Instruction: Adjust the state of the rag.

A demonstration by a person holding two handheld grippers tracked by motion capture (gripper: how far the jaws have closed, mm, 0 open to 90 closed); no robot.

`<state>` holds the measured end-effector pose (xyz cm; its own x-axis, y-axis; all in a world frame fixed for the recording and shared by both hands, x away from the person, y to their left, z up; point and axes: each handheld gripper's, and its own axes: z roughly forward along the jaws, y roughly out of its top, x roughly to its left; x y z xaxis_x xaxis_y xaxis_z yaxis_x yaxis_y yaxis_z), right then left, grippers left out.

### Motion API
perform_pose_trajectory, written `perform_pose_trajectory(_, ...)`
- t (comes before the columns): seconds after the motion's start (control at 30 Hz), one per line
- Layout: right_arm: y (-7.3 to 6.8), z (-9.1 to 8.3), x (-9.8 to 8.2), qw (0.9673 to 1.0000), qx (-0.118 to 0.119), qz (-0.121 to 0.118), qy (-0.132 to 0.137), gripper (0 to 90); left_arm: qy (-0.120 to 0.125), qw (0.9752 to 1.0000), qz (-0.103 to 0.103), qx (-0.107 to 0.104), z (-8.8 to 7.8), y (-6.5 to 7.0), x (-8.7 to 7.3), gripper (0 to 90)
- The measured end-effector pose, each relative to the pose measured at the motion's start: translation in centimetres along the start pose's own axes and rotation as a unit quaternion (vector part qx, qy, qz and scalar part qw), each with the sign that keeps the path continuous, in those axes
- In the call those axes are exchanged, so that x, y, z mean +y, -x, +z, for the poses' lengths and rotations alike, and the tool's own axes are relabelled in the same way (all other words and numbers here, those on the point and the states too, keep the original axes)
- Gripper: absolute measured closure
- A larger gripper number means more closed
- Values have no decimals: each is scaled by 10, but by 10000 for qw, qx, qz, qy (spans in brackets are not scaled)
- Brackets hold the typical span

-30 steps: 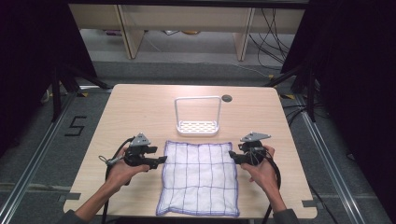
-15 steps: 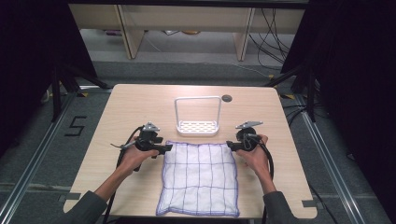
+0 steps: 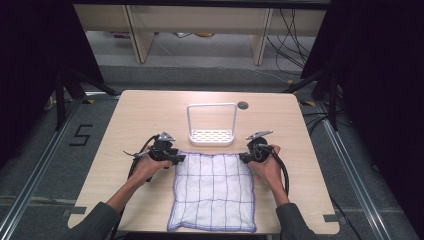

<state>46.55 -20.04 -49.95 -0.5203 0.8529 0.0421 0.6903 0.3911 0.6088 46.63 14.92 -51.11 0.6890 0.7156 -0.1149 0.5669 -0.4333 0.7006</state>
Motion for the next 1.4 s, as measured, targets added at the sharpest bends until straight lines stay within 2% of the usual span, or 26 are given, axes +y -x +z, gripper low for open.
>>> perform_pose_trajectory(0.07, 0, 0, 0, 9998, 44, -200, 70, 641, 42, 9999, 91, -38, 1, 1, -1, 719)
perform_pose_trajectory(0.1, 0, 0, 0, 9998, 44, -200, 70, 641, 70, 9999, 109, -75, 2, 2, -1, 719)
perform_pose_trajectory(0.13, -2, -1, 0, 9997, 134, -183, -11, 715, 62, 9997, 203, -104, 2, 3, -1, 786)
perform_pose_trajectory(0.17, -2, -1, 0, 9997, 134, -183, -11, 715, 62, 9997, 203, -104, 2, 3, -1, 813)
perform_pose_trajectory(0.2, -3, -1, 0, 9995, 212, -244, 22, 797, 66, 9996, 277, -32, 1, 4, -1, 835)
perform_pose_trajectory(0.23, -3, -1, 0, 9995, 212, -244, 22, 797, 66, 9996, 277, -32, 1, 4, -1, 849)
perform_pose_trajectory(0.27, -3, -2, 0, 9992, 229, -318, 32, 861, 111, 9994, 339, 0, 0, 3, 0, 856)
perform_pose_trajectory(0.4, -4, -4, 0, 9991, 189, -372, 123, 881, 181, 9992, 357, 22, -4, 2, 0, 866)
perform_pose_trajectory(0.43, -4, -5, 1, 9988, 153, -401, 236, 883, 213, 9991, 358, 41, -6, 2, 1, 867)
perform_pose_trajectory(0.47, -3, -8, 2, 9987, 187, -431, 186, 883, 237, 9990, 389, 47, -8, 1, 2, 867)
perform_pose_trajectory(0.5, -4, -9, 3, 9987, 166, -398, 283, 884, 284, 9988, 397, 64, -9, 1, 3, 868)
perform_pose_trajectory(0.53, -1, -16, 7, 9977, 174, -507, 422, 885, 380, 9986, 365, 78, -12, 0, 4, 868)
perform_pose_trajectory(0.73, 3, -33, 22, 9966, 169, -485, 641, 885, 735, 9968, 298, 78, -29, -5, 19, 866)
perform_pose_trajectory(0.77, 4, -36, 26, 9957, 138, -563, 729, 885, 781, 9966, 267, 45, -31, -5, 21, 864)
perform_pose_trajectory(0.8, 5, -39, 28, 9955, 130, -577, 740, 885, 835, 9963, 207, 40, -33, -6, 22, 863)
perform_pose_trajectory(0.83, 4, -42, 31, 9954, 107, -567, 762, 885, 813, 9963, 276, 68, -36, -7, 24, 862)
perform_pose_trajectory(0.87, 4, -44, 33, 9951, 95, -578, 795, 885, 911, 9957, 170, 44, -36, -7, 25, 862)
perform_pose_trajectory(0.9, 4, -45, 35, 9947, 111, -592, 828, 885, 880, 9958, 240, 84, -39, -8, 26, 862)
perform_pose_trajectory(0.93, 5, -46, 36, 9948, 110, -607, 805, 885, 976, 9951, 121, 66, -40, -7, 26, 862)
perform_pose_trajectory(0.97, 4, -47, 37, 9948, 122, -558, 844, 885, 1021, 9947, 115, 64, -41, -7, 28, 862)
perform_pose_trajectory(1.0, 5, -48, 38, 9947, 124, -562, 851, 885, 933, 9954, 234, 12, -44, -8, 29, 863)
perform_pose_trajectory(1.13, 2, -51, 42, 9944, 139, -582, 876, 885, 1129, 9936, 100, -5, -50, -9, 33, 865)
perform_pose_trajectory(1.2, 0, -53, 45, 9945, 159, -536, 889, 885, 1089, 9939, 166, 1, -54, -13, 36, 866)
perform_pose_trajectory(1.23, 0, -55, 47, 9941, 148, -569, 916, 884, 1180, 9930, 49, 16, -53, -11, 36, 866)
perform_pose_trajectory(1.33, -1, -57, 50, 9937, 145, -555, 967, 885, 1198, 9928, 60, 13, -55, -12, 38, 866)
perform_pose_trajectory(1.4, -1, -61, 55, 9919, 127, -662, 1076, 885, 1245, 9922, 87, -1, -57, -11, 39, 866)
